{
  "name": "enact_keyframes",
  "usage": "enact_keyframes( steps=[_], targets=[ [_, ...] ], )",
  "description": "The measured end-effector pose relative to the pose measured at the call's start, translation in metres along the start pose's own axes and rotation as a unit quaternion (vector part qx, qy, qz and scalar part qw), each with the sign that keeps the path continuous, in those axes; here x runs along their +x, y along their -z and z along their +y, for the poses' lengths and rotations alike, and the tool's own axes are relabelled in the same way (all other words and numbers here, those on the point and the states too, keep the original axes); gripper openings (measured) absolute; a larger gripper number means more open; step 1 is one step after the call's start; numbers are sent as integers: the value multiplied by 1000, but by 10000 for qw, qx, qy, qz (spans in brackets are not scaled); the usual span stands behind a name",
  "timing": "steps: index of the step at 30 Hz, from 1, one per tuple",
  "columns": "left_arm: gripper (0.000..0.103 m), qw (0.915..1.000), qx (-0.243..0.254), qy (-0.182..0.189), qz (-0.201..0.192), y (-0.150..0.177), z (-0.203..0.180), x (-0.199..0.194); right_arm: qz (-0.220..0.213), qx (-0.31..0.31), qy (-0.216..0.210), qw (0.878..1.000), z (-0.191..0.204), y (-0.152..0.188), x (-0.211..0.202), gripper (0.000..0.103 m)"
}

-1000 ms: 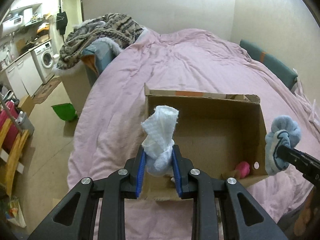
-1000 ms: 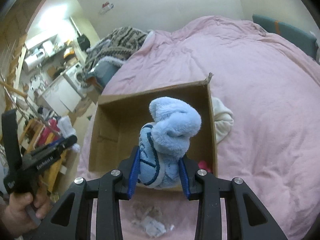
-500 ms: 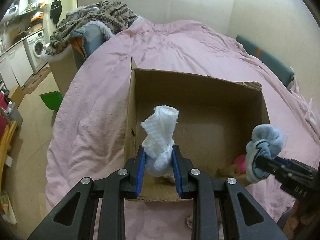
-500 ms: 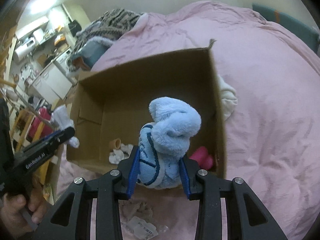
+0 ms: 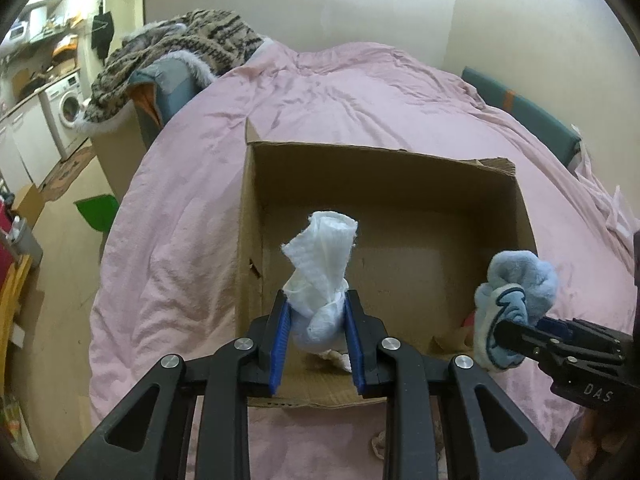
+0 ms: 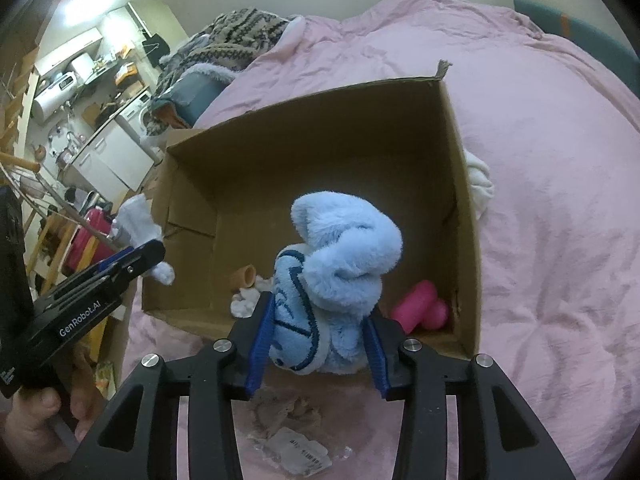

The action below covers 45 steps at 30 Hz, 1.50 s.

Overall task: Organize soft objects
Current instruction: 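Carry the sock bundle and tissue into the box and open both tools, then withdraw both open tools from the box toward the remaining items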

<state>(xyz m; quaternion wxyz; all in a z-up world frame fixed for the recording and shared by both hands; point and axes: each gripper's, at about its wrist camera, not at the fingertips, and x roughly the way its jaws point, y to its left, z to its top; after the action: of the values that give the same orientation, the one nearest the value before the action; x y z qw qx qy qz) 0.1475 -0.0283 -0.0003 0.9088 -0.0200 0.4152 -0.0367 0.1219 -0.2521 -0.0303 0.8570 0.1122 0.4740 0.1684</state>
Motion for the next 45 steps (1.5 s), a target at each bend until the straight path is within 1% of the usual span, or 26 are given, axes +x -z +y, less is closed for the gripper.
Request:
enact_keyframes(
  steps=[3, 6, 9, 10, 11, 13, 15, 17, 18, 20, 22, 23, 24, 25, 26, 32, 42, 45],
  targets=[
    [23, 9999, 94, -40, -43, 1, -3, -1, -23, -22, -98, 9999, 2, 0, -1, 46],
    [23, 9999, 111, -53, -55, 1, -4, -1, -47, -50, -107, 9999, 4, 0, -2, 47],
    [24, 9999, 129, -31, -6, 2, -5, 0, -43, 0, -109, 9999, 3, 0, -2, 55],
    [24, 9999, 144, 3, 24, 3, -5, 1, -44, 39, -122, 9999, 2, 0, -3, 61],
    [24, 9999, 163, 31, 49, 3, -6, 1, -42, 82, -147, 9998, 2, 0, -3, 63],
    [24, 9998, 188, 82, 75, 4, -8, 2, 0, 110, -230, 9997, 1, 0, -2, 63],
    [25, 9997, 199, 98, 89, 4, -9, 3, 12, 82, -189, 9998, 2, 0, -1, 65],
    [25, 9997, 202, 100, 113, 5, -9, 4, 3, 124, -233, 9997, 2, 0, -2, 70],
    [27, 9997, 193, 101, 127, 5, -9, 4, -32, 141, -234, 9996, 2, -1, -3, 72],
    [35, 9997, 174, 110, 137, 5, -9, 4, -128, 173, -189, 9996, 1, -2, -6, 81],
    [54, 9998, 155, 61, 95, 5, -9, 3, -162, 236, -157, 9995, 0, -3, -7, 85],
    [59, 9999, 148, 19, 63, 4, -9, 2, -152, 274, -148, 9994, -2, -3, -6, 85],
    [66, 9999, 143, 2, 32, 5, -9, 0, -132, 312, -137, 9993, -3, -3, -6, 85],
    [69, 9999, 145, 8, 2, 4, -10, -1, -115, 341, -119, 9993, -4, -4, -5, 85],
    [70, 9999, 151, 8, 0, 4, -10, -1, -108, 353, -106, 9993, -5, -4, -5, 85],
    [70, 9998, 164, -107, 90, 5, -9, 1, -86, 359, -102, 9993, -6, -4, -5, 85],
    [70, 9998, 46, -164, 63, 8, -2, -11, -46, 372, -131, 9992, -4, 5, -14, 85],
    [70, 9996, 72, -253, 60, 12, -2, -18, -199, 344, -72, 9992, -2, 9, -26, 85]
  ],
)
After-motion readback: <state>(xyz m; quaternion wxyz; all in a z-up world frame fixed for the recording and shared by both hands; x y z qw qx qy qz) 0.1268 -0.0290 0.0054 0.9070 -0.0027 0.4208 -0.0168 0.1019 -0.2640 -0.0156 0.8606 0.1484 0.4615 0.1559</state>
